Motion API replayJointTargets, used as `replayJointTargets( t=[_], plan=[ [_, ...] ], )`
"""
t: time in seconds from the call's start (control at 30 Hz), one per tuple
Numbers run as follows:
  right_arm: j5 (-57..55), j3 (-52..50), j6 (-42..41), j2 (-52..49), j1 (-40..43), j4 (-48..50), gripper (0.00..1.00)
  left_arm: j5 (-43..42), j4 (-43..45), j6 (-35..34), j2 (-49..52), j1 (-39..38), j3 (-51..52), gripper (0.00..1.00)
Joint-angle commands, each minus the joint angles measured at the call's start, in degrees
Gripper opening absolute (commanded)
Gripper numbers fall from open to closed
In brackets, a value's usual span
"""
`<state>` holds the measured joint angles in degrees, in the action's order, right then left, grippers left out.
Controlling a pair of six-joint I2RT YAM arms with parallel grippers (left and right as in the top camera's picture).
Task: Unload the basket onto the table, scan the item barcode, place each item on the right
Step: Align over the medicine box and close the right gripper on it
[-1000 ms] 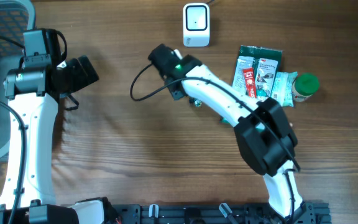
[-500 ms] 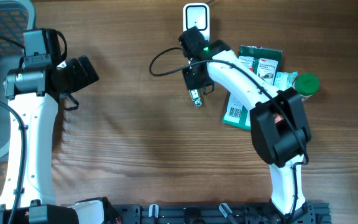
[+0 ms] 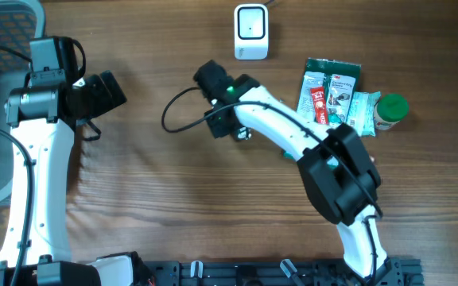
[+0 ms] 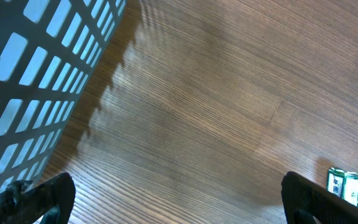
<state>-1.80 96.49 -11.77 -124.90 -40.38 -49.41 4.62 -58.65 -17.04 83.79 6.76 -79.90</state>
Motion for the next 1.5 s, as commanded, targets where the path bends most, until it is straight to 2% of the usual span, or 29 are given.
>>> replayJointTargets(
  t=[0.0,0.1,0.17,0.2,0.37,0.47,0.6,0.7,0.87,1.47],
  plan=[
    [-2.03,2.71,-0.09,3.87,0.57,-2.43,0.35,-0.24,0.15,-0.09,0.28,0.22,-0.74,1.0],
    [-2.01,4.5,0.55,6.49,1.73,-4.76,0.45,-0.24,0.15,-0.09,0.28,0.22,-0.74,1.0],
    [-1.2,4.76,1.81,9.18,3.5,-6.43,0.7,-0.24,0.15,-0.09,0.28,0.22,-0.74,1.0],
    [0.39,4.76,3.89,9.97,4.68,-7.41,0.72,-0.24,0.15,-0.09,0.28,0.22,-0.74,1.0],
    [10.47,2.78,10.75,9.73,9.6,-9.7,0.7,-0.26,0.15,-0.09,0.28,0.22,-0.74,1.0],
    [15.85,-1.66,11.69,9.7,11.54,-5.57,0.63,-0.24,0.15,-0.09,0.28,0.22,-0.74,1.0],
    [16.48,-8.11,11.3,9.7,11.06,1.75,0.6,-0.24,0.15,-0.09,0.28,0.22,-0.74,1.0],
    [14.16,-11.5,9.05,9.7,9.84,6.01,0.6,-0.24,0.15,-0.09,0.28,0.22,-0.74,1.0],
    [2.16,-13.66,7.1,9.62,7.06,10.97,0.61,-0.24,0.15,-0.09,0.28,0.22,-0.74,1.0],
    [-1.27,-13.75,2.58,4.33,4.24,12.37,0.54,-0.24,0.15,-0.09,0.28,0.22,-0.74,1.0]
  ],
)
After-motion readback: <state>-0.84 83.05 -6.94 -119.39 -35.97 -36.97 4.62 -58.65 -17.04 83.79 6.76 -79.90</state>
